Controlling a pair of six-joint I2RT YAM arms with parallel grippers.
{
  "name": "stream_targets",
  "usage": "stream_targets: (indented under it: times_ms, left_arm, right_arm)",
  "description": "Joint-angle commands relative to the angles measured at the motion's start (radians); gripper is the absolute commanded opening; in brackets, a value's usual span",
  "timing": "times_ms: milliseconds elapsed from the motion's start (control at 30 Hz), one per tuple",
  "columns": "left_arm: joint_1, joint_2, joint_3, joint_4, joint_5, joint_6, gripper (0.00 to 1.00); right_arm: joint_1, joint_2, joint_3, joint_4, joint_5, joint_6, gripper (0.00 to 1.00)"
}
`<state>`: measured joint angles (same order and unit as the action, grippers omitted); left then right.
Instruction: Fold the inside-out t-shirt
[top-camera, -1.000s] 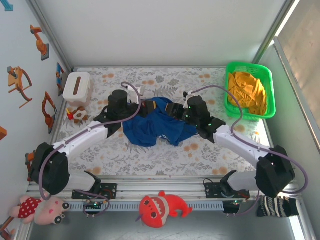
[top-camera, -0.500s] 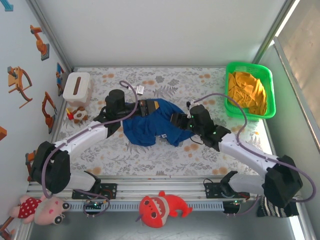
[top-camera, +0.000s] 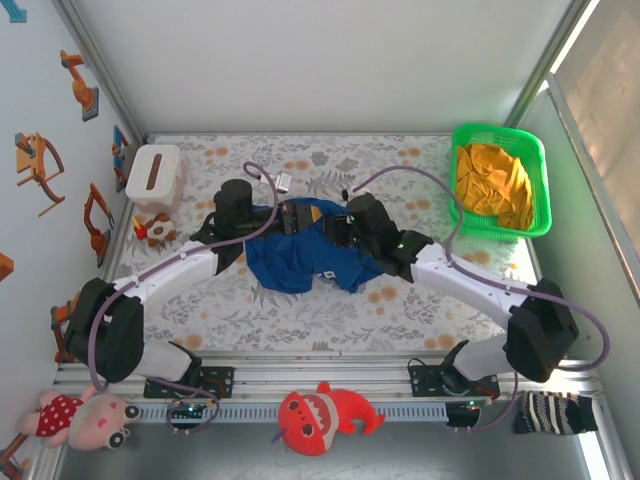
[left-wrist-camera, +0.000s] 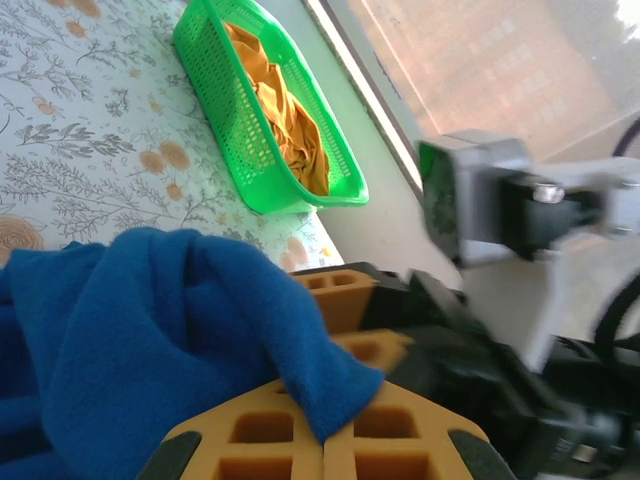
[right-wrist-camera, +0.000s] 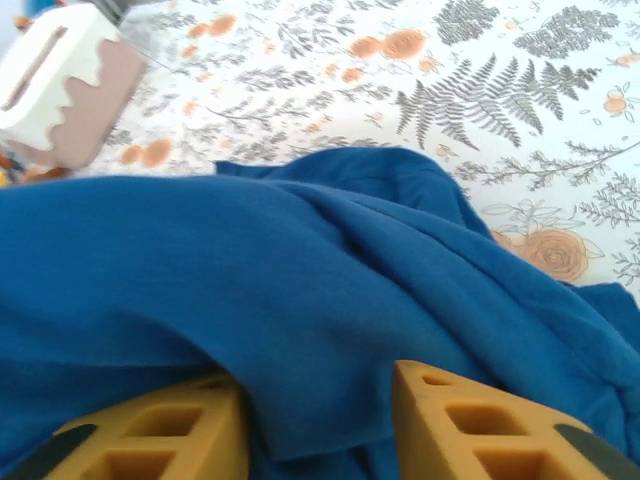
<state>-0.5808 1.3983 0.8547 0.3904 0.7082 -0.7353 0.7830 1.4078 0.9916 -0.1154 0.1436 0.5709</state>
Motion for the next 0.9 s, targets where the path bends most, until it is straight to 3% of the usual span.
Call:
stream_targets:
  times_ms: [0,33,333,500,567,633,700,867]
  left_arm:
    - [0.009,-0.043,0.02,0.024,0.053,-0.026,0.0]
    - [0.014,-0.047,0.021,0.022,0.061,-0.027,0.0]
    - [0.181,0.03,-0.008,0.013,0.144,-0.023,0.0]
    - [0.194,0.149,0.032,0.038,0.169,-0.028,0.01]
    - [0.19,0.183,0.045,0.075,0.18,-0.055,0.12]
    - [0.18,0.201,0.049,0.119,0.184,-0.089,0.39]
    - [0.17,0.189,0.041,0.137,0.184,-0.101,0.56]
    - [0.162,0.066,-0.03,0.108,0.137,-0.083,0.7]
  right_arm:
    - [-0.05,0.042,0.006,0.026,-0.007,-0.025,0.11]
    - [-0.066,0.042,0.008,0.029,-0.043,-0.029,0.0]
    - [-0.086,-0.21,0.033,-0.093,-0.364,-0.098,0.0]
    - [-0.095,-0.308,0.008,0.021,-0.609,-0.077,0.0]
    - [-0.106,-0.307,-0.011,0.128,-0.705,-0.038,0.0]
    - [-0.123,-0.286,-0.024,0.203,-0.744,-0.013,0.0]
    - [-0.163,-0.259,-0.052,0.274,-0.753,0.038,0.0]
    - [-0.293,-0.204,-0.157,0.502,-0.776,0.215,0.0]
